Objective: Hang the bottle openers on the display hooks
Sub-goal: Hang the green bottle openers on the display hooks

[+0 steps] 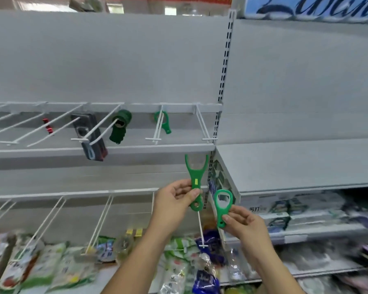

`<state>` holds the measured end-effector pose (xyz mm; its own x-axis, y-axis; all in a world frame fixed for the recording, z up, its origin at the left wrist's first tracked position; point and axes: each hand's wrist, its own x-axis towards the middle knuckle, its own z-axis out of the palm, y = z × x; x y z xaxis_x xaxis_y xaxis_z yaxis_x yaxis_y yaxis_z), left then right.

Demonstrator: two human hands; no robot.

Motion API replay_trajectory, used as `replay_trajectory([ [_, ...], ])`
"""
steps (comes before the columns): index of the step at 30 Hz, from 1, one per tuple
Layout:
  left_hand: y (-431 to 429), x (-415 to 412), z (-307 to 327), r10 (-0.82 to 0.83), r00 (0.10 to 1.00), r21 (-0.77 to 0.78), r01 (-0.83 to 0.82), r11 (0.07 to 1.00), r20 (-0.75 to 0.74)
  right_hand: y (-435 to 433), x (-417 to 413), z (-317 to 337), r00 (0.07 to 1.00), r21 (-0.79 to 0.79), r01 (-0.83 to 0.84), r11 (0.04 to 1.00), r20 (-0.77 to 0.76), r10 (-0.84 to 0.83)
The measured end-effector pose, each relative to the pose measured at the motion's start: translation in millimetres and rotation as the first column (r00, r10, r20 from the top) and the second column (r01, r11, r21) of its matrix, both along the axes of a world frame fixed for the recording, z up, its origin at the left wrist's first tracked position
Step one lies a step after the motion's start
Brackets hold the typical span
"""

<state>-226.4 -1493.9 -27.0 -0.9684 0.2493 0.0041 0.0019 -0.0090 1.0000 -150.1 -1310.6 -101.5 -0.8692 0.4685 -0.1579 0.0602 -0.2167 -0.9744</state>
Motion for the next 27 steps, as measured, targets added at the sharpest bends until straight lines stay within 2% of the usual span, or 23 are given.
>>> replay_trajectory([
  [13,34,-14,16,0.022,0.990,0.043,-0.016,0.999,-0.141,19,5,5,0.999,0.016,-0.036,0.999,0.020,0.036],
  [27,76,-69,15,0.063,0.991,0.085,-0.053,0.995,-0.120,34,-1,-1,1.000,-0.035,-0.031,0.999,-0.005,0.030],
])
